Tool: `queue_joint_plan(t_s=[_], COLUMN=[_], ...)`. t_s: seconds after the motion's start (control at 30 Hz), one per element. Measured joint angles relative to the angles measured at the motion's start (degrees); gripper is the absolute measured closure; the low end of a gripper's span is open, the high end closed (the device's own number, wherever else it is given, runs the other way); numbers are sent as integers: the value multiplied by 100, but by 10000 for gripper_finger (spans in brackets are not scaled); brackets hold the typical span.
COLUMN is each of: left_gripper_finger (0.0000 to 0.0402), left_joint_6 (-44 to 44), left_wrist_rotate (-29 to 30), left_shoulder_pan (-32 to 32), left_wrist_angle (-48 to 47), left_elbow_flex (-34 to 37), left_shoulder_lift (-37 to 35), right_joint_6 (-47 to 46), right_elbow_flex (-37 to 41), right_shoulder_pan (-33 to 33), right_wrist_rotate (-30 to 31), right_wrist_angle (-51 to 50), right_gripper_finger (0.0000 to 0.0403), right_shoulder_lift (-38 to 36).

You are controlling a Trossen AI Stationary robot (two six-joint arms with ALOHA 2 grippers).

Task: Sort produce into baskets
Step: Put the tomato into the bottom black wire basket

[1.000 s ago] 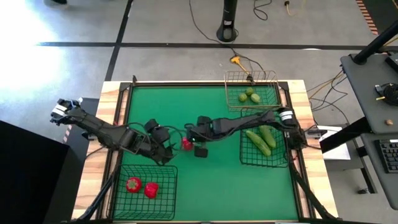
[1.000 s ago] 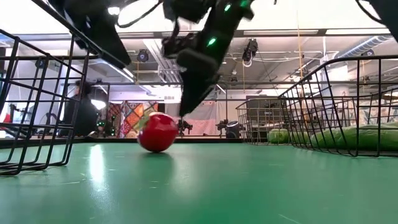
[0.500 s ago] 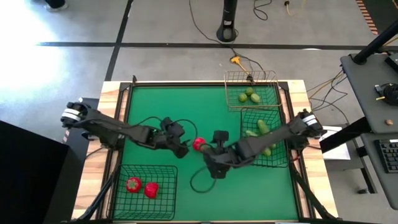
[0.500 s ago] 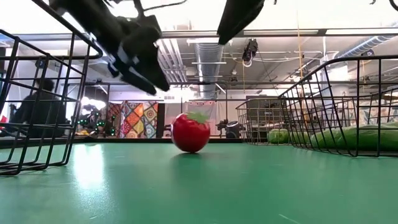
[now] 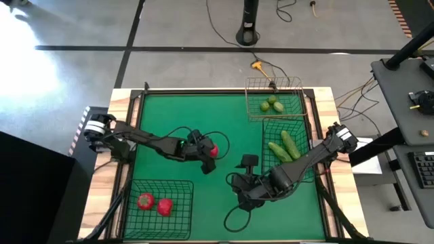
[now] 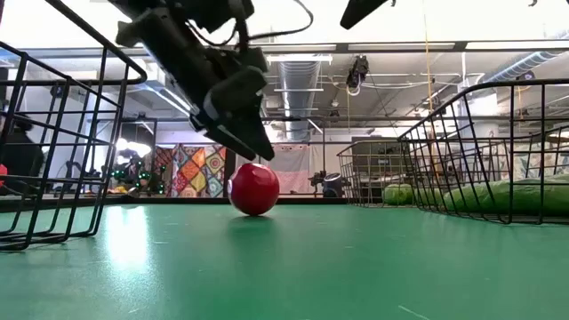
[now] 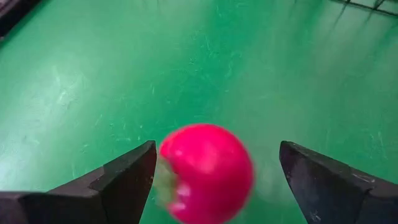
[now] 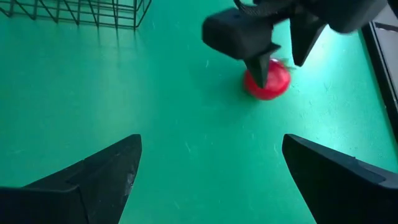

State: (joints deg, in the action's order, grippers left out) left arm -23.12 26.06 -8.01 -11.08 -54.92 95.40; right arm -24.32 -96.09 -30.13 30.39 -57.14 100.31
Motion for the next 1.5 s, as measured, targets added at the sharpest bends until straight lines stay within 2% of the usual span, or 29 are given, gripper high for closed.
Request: queue_joint_plan(t_s=[0.4, 0.57, 0.9, 1.2, 1.5], left_gripper_finger=[80, 80, 79, 66, 73], left_joint_6=[-85, -50, -377, -694, -883], left_wrist_rotate=[33, -36, -747, -802, -888], left_shoulder_pan=[658, 680, 710, 708, 652], left_wrist_angle=[78, 77, -584, -497, -647], left_elbow_flex=[-107, -107, -94, -138, -121], left_shoulder_lift=[468, 564, 800, 1327, 1139], right_joint_6=[-317, -370, -577, -576, -426], right_elbow_flex=[4, 13, 13, 13, 13], right_shoulder_pan=[-2, 0, 0, 2, 2], right_wrist_rotate=[94, 114, 124, 127, 127], right_wrist_angle=[-265, -277, -280, -264, -303], right_gripper_finger=[21, 21, 21, 21, 21], right_shoulder_lift=[0, 0, 0, 2, 4])
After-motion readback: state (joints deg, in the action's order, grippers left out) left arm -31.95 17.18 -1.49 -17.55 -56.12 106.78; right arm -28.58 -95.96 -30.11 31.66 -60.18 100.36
